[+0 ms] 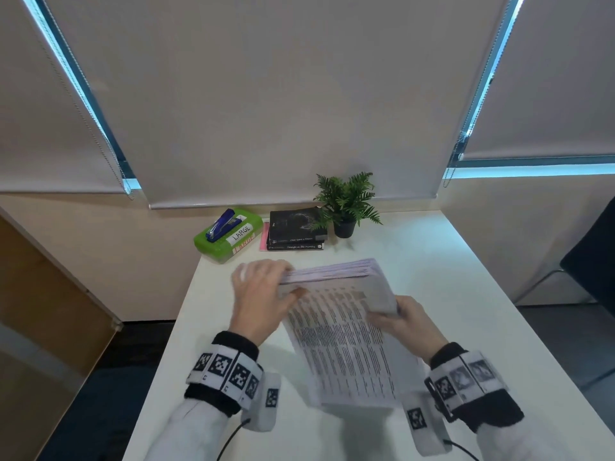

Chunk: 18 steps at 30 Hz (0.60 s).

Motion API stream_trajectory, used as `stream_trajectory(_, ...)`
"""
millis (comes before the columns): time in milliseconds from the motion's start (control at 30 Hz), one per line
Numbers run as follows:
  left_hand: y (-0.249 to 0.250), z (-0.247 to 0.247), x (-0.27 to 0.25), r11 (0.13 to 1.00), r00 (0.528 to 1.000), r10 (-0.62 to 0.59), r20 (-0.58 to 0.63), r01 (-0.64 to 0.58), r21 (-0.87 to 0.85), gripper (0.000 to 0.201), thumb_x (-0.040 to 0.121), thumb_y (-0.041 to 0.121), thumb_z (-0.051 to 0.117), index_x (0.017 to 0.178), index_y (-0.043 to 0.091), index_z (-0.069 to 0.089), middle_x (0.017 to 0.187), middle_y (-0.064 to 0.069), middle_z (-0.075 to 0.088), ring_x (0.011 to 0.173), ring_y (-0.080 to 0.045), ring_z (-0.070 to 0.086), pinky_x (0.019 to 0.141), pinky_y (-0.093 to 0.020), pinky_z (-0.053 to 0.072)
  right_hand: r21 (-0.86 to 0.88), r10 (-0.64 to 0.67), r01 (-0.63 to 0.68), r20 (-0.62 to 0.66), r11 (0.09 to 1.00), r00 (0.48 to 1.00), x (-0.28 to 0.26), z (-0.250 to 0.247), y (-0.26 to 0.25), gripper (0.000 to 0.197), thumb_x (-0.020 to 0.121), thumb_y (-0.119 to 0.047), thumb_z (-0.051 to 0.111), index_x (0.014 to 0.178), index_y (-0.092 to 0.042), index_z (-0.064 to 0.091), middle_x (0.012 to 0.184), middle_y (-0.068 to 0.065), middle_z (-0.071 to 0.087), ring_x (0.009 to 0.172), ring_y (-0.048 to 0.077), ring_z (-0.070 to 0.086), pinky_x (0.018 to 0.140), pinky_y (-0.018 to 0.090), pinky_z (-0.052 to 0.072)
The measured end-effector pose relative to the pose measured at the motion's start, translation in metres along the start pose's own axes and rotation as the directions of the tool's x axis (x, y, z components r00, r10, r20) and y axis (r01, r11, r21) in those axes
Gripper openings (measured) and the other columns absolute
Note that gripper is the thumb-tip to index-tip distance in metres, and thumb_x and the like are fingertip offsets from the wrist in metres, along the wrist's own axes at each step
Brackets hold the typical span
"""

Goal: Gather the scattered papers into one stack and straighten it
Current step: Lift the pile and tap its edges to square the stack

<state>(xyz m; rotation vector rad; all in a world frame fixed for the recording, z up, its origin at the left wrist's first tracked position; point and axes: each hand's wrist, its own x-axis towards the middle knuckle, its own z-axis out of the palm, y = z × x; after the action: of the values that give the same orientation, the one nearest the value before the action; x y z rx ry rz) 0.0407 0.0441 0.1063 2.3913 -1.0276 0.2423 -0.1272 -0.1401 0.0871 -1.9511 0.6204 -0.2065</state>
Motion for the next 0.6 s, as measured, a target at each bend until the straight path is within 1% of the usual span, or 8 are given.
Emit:
stream_trajectory(67, -0.023, 0.002, -0.008, 0.968, 0.970, -0.241, -0.006, 0.240, -0.073, 0.080, 0.069, 0.061, 0.068, 0.134, 0.025, 0.038, 0.133, 0.000, 0.044, 0.126, -0.020, 0.040, 0.110, -0.046, 0.028, 0.165, 0.056, -0.061, 0.030, 0.984, 0.998, -0.005, -0.008, 0.010, 0.020, 0.080, -0.014, 0.070, 0.094, 0.001, 0.069, 0.093, 0.018, 0.072, 0.089, 0.036, 0.066, 0.080, 0.043, 0.054)
stream_trajectory(133, -0.032, 0.005, -0.017, 0.823, 0.910, -0.374, 0.181, 0.415, -0.388, 0.102, 0.065, 0.051, 0.077, 0.144, 0.021, 0.021, 0.144, -0.005, 0.034, 0.133, -0.022, 0.035, 0.110, -0.045, 0.031, 0.295, 0.071, -0.094, 0.089, 0.951, 0.994, -0.010, -0.014, 0.016, 0.032, 0.076, -0.019, 0.074, 0.098, 0.004, 0.067, 0.096, 0.020, 0.071, 0.088, 0.033, 0.067, 0.081, 0.040, 0.054)
stream_trajectory(200, -0.029, 0.010, -0.023, 0.620, 0.840, -0.282, 0.464, 0.529, -0.579, 0.092, 0.068, 0.046, 0.077, 0.141, 0.021, 0.027, 0.143, -0.003, 0.041, 0.128, -0.017, 0.045, 0.108, -0.039, 0.037, 0.351, 0.077, -0.123, 0.141, 0.928, 0.987, -0.012, -0.013, 0.018, 0.050, 0.068, -0.028, 0.078, 0.097, 0.010, 0.063, 0.090, 0.022, 0.066, 0.080, 0.026, 0.063, 0.074, 0.033, 0.052)
stream_trajectory(267, -0.022, 0.015, -0.029, 0.470, 0.773, -0.160, 0.614, 0.607, -0.641, 0.063, 0.071, 0.042, 0.075, 0.125, 0.024, 0.049, 0.127, 0.002, 0.061, 0.110, -0.007, 0.062, 0.096, -0.028, 0.049, 0.409, 0.103, -0.178, 0.197, 0.895, 0.975, -0.010, -0.009, 0.020, 0.056, 0.062, -0.031, 0.081, 0.100, 0.007, 0.064, 0.093, 0.020, 0.066, 0.081, 0.026, 0.063, 0.075, 0.031, 0.052)
stream_trajectory(367, -0.013, 0.020, -0.031, 0.314, 0.759, -0.147, 0.634, 0.644, -0.698, 0.021, 0.084, 0.017, 0.068, 0.100, 0.027, 0.058, 0.098, 0.011, 0.069, 0.082, 0.009, 0.067, 0.066, -0.008, 0.051, 0.449, 0.127, -0.244, 0.274, 0.859, 0.953, -0.007, -0.005, 0.020, 0.039, 0.067, -0.023, 0.079, 0.098, -0.001, 0.068, 0.096, 0.017, 0.068, 0.082, 0.023, 0.065, 0.076, 0.029, 0.053)
stream_trajectory(433, -0.013, 0.026, -0.031, 0.292, 0.766, -0.162, 0.622, 0.639, -0.712, 0.027, 0.083, 0.016, 0.068, 0.106, 0.025, 0.057, 0.102, 0.011, 0.066, 0.092, 0.006, 0.065, 0.074, -0.010, 0.050, 0.429, 0.161, -0.266, 0.265, 0.863, 0.951, -0.006, -0.004, 0.018, 0.034, 0.070, -0.020, 0.075, 0.096, 0.000, 0.067, 0.092, 0.018, 0.064, 0.079, 0.022, 0.063, 0.072, 0.030, 0.052)
stream_trajectory(500, -0.012, 0.029, -0.032, 0.298, 0.787, -0.206, 0.582, 0.617, -0.729, 0.033, 0.081, 0.019, 0.070, 0.112, 0.022, 0.057, 0.108, 0.008, 0.067, 0.105, -0.005, 0.062, 0.090, -0.022, 0.046, 0.433, 0.185, -0.273, 0.236, 0.859, 0.954, -0.005, -0.004, 0.016, 0.038, 0.072, -0.015, 0.073, 0.102, 0.006, 0.063, 0.101, 0.026, 0.065, 0.087, 0.029, 0.064, 0.077, 0.036, 0.055)
stream_trajectory(600, -0.003, 0.032, -0.032, 0.302, 0.831, -0.293, 0.472, 0.549, -0.779, 0.040, 0.081, 0.025, 0.071, 0.118, 0.016, 0.059, 0.113, 0.003, 0.068, 0.107, -0.011, 0.063, 0.099, -0.033, 0.045, 0.464, 0.195, -0.240, 0.145, 0.852, 0.970, -0.004, -0.001, 0.007, 0.031, 0.077, -0.003, 0.068, 0.105, 0.008, 0.064, 0.109, 0.026, 0.066, 0.098, 0.037, 0.064, 0.086, 0.045, 0.054)
